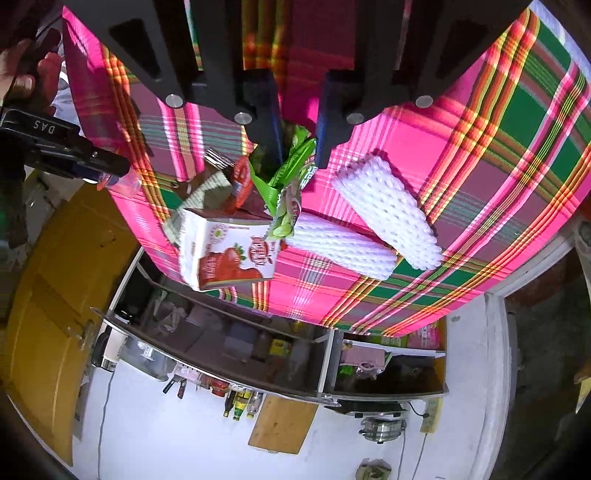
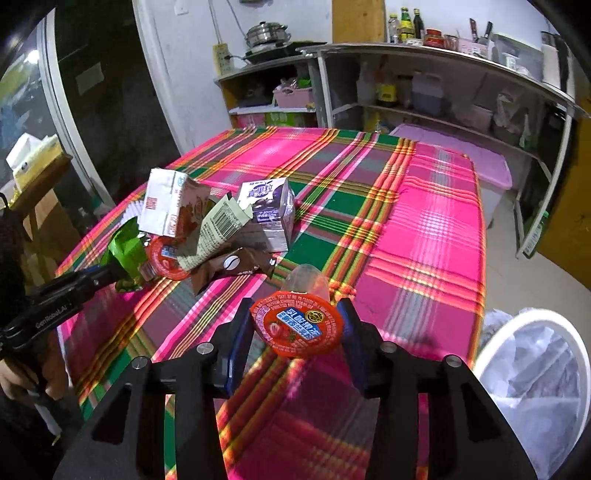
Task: Collect trash
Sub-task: 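Grasp the red jelly cup with the right gripper while the left grasps the green wrapper, then carry the jelly cup and green wrapper to the bin and release both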
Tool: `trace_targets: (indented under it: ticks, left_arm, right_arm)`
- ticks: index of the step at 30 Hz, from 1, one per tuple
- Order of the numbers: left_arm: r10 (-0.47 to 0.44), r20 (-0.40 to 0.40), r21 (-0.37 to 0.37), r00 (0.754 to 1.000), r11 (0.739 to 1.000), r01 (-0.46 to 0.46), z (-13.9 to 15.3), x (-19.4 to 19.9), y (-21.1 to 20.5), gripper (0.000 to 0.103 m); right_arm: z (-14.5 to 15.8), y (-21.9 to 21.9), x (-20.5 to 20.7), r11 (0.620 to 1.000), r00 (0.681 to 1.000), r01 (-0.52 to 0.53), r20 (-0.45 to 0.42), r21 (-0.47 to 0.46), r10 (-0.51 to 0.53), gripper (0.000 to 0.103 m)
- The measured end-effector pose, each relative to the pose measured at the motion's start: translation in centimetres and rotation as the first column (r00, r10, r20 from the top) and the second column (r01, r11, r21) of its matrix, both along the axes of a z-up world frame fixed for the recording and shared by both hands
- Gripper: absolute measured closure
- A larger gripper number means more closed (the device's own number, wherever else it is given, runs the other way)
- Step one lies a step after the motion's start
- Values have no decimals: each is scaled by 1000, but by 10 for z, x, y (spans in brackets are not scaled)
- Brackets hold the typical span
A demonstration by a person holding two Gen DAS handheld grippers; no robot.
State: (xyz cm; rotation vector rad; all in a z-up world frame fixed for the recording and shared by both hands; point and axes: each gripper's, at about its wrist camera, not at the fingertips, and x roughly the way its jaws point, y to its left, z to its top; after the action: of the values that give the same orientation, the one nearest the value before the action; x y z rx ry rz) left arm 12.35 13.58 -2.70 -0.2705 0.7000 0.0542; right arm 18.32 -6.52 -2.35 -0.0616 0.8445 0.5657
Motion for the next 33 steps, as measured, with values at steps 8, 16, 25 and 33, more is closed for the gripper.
trace_targets:
  ticks: [8,16,25,33]
  left_arm:
    - [-48,32,3,998,999,47,18,-23,-26,86]
    - [-139,52,10,989,990,139,32,-35,-69,86]
    - [-259,62,19,964,966,259,41,-41,-121,86]
    - [-343,69,25,937,939,342,49,-37,-156,86]
  right_arm:
    - [15,-30,-31,996,998,63,21,58,-64,57]
    - [33,-66,-66,988,987,129,80,85,-136,57]
    - [40,-109,-88,968,968,221,96,115,-233,57]
    - [38,-140,-97,948,948,294,90,119,-305,57]
